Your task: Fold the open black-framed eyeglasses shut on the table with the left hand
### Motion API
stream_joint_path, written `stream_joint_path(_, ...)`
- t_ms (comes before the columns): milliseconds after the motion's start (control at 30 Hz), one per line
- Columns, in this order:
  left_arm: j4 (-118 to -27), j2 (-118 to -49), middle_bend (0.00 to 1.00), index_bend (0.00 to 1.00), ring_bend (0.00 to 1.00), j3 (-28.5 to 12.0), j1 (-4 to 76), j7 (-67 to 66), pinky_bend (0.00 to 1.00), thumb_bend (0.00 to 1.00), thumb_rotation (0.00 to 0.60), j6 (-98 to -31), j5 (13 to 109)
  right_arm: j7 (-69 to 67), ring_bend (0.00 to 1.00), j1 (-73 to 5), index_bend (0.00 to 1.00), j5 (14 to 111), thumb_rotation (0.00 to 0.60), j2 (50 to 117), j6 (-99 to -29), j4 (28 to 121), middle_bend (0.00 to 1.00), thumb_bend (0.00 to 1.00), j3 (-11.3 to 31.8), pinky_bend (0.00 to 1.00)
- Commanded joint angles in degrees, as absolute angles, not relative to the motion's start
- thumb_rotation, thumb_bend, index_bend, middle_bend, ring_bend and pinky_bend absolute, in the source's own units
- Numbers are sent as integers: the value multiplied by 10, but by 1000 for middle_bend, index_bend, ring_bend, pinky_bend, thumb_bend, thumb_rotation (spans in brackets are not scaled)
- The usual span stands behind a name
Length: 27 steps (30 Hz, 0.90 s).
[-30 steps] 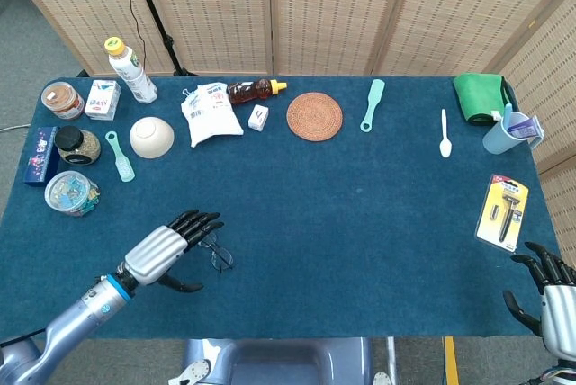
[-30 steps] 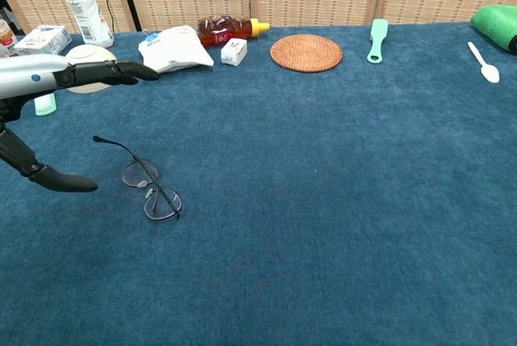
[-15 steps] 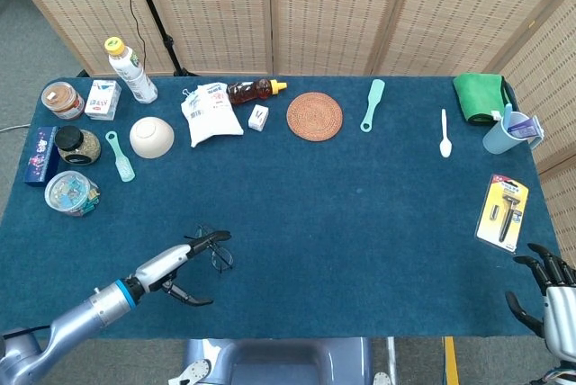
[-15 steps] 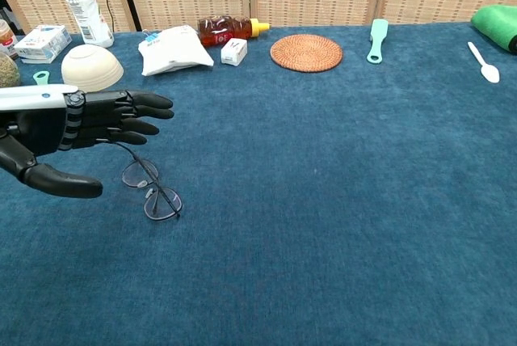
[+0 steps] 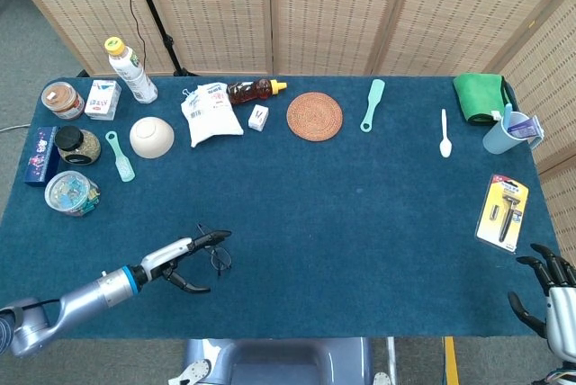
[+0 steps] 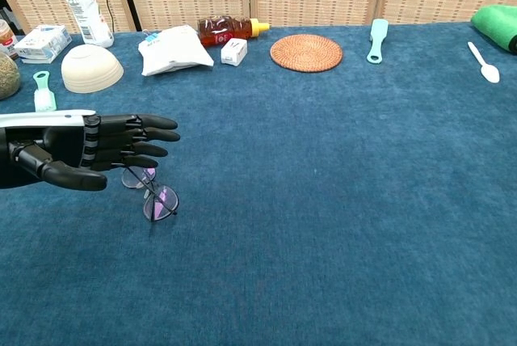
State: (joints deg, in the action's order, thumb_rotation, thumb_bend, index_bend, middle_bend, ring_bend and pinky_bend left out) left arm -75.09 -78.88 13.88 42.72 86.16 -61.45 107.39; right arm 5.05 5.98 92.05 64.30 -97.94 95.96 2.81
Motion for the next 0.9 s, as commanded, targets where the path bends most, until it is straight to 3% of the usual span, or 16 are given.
stream_joint_path(33,-718,-810,0,0,0,152,431,888,0,145,461,-639,1083,51,259,60,330,921,600,643,-980,960,208,273,28,363)
stream_joint_path(900,-634,-882,0,0,0,159,435,923,0,146,450,-658,1052,55,259,62,334,919,600,639,-982,965,208,274,30,363)
